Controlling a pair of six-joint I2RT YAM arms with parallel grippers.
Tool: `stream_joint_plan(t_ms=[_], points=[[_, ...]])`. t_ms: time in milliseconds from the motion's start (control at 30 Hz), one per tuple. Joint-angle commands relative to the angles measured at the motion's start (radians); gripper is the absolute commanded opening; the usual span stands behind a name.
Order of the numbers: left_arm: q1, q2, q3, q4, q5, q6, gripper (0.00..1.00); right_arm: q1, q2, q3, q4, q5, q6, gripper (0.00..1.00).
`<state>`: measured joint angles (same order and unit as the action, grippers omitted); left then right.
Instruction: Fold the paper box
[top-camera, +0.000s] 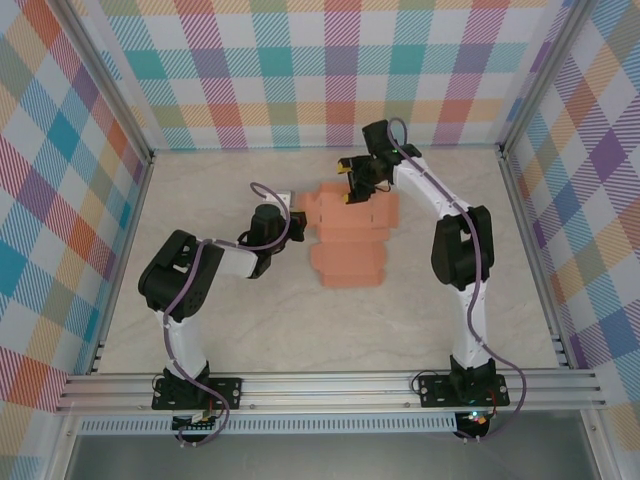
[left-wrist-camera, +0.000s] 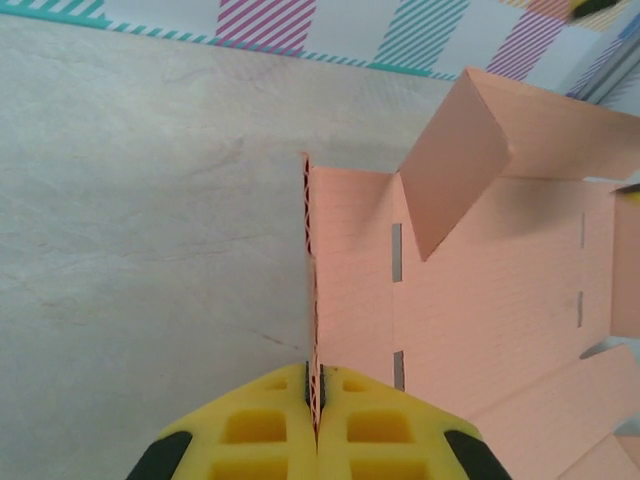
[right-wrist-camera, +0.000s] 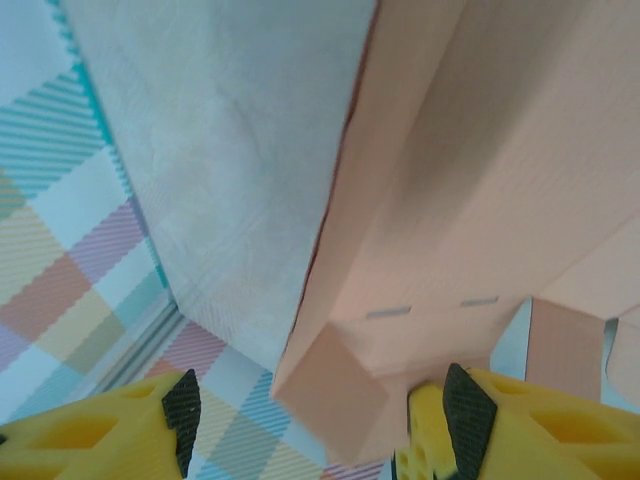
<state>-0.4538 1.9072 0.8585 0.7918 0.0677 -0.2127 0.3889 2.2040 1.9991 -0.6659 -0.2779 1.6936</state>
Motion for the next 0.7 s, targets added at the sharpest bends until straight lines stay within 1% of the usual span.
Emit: stream_joint_plan(t_ms=[0,167,267,333,433,533,567,600,633,667], points=[[-0.014,-0.036,-0.009,0.082,0.031,0.021,0.00,-0.004,0.008,0.013,-0.028,-0.032,0.065,0.66],[-0.014,-0.037,0.003,0.083,0.046,0.021,0.01,-0.020,0.012,0.002,-0.045,-0.023,0.126,0.58],[-0.017,-0.036,0.012,0.066,0.052,0.028,0.01,-0.031,0.014,-0.002,-0.025,-0.023,0.144,0.47],[-0.019,-0.036,0.010,0.071,0.056,0.031,0.01,-0.034,0.020,0.003,-0.018,-0.020,0.150,0.44],[-0.020,-0.034,0.007,0.075,0.052,0.032,0.01,-0.037,0.037,0.024,-0.024,-0.033,0.150,0.36],[-0.020,-0.035,0.010,0.071,0.053,0.030,0.04,-0.038,0.040,0.024,-0.021,-0.033,0.150,0.26],[-0.020,-0.037,0.010,0.067,0.053,0.030,0.08,-0.039,0.040,0.021,-0.011,-0.034,0.144,0.22],[-0.020,-0.038,0.012,0.061,0.055,0.027,0.19,-0.039,0.038,0.014,0.009,-0.034,0.135,0.17],[-0.020,-0.042,0.011,0.050,0.057,0.024,0.33,-0.041,0.035,0.002,0.045,-0.040,0.111,0.14],[-0.019,-0.048,0.006,0.049,0.069,0.028,0.38,-0.042,0.033,-0.003,0.069,-0.047,0.083,0.12]])
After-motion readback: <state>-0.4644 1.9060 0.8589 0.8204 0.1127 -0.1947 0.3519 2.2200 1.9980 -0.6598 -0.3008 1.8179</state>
